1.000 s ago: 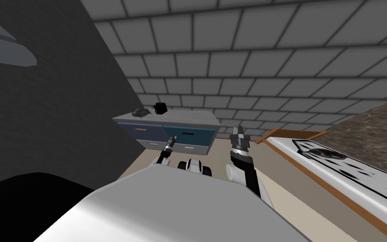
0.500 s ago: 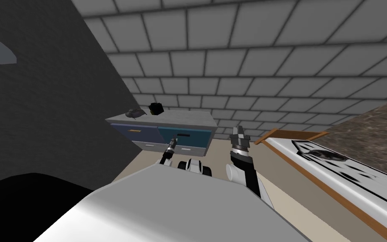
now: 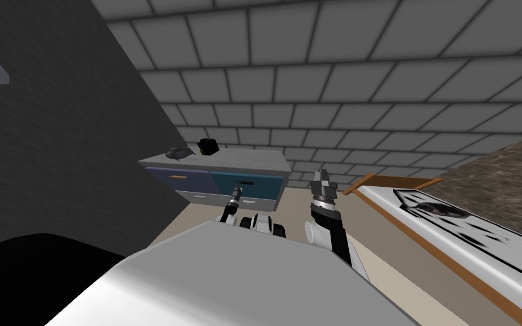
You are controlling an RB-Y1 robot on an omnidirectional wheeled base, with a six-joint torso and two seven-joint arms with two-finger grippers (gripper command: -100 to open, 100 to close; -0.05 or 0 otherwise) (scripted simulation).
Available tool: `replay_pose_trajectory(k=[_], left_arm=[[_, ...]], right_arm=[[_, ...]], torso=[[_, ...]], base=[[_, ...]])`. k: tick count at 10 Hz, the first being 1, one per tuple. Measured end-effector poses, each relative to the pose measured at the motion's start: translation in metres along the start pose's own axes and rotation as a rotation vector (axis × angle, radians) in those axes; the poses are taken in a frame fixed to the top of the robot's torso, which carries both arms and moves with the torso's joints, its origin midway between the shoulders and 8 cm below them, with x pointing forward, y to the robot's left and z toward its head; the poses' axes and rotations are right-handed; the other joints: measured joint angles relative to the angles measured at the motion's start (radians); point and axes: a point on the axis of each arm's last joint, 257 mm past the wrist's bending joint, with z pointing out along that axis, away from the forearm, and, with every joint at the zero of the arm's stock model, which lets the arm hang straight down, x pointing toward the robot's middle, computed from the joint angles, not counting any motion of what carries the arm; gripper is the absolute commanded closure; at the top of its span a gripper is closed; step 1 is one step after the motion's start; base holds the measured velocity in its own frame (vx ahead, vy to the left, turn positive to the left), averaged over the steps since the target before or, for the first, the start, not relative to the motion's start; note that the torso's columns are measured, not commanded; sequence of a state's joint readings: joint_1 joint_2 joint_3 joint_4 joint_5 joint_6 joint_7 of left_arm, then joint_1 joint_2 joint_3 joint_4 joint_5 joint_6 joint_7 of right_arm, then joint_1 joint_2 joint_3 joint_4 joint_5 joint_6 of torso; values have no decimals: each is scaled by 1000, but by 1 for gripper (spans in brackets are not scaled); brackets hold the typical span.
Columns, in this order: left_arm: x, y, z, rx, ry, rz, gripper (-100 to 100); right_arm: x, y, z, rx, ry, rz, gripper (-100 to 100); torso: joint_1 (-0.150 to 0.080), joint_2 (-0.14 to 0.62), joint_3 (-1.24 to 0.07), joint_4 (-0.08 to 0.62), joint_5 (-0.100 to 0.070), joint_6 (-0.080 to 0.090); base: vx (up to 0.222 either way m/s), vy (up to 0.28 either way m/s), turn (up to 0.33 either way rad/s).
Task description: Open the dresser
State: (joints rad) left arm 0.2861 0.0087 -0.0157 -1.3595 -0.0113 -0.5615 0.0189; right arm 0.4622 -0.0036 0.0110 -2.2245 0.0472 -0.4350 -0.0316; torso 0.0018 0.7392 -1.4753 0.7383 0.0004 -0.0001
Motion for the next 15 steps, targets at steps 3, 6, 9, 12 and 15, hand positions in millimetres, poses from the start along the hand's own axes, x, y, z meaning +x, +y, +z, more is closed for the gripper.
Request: replay_pose_trajectory(k=[3, 6, 9, 12, 15], left_arm=[[0, -4, 5, 1, 0, 1, 100], [0, -8, 2, 5, 3, 1, 100], [1, -10, -1, 4, 5, 1, -100], [-12, -9, -2, 1, 25, 52, -100], [-27, -10, -1, -4, 45, 105, -100]], right_arm=[[0, 0, 0, 0, 0, 0, 0], [0, 0, 0, 0, 0, 0, 0], [0, 0, 0, 0, 0, 0, 0], [0, 0, 0, 0, 0, 0, 0], [0, 0, 0, 0, 0, 0, 0]], torso=[[-2, 0, 0, 0, 0, 0], [-1, 0, 0, 0, 0, 0], [-2, -7, -4, -2, 0, 0], [-1, -4, -3, -1, 0, 0], [-2, -1, 0, 0, 0, 0]], base=[[-18, 5, 8], [-181, -18, 7], [-95, -8, 3], [19, 2, 0], [63, 13, -7]])
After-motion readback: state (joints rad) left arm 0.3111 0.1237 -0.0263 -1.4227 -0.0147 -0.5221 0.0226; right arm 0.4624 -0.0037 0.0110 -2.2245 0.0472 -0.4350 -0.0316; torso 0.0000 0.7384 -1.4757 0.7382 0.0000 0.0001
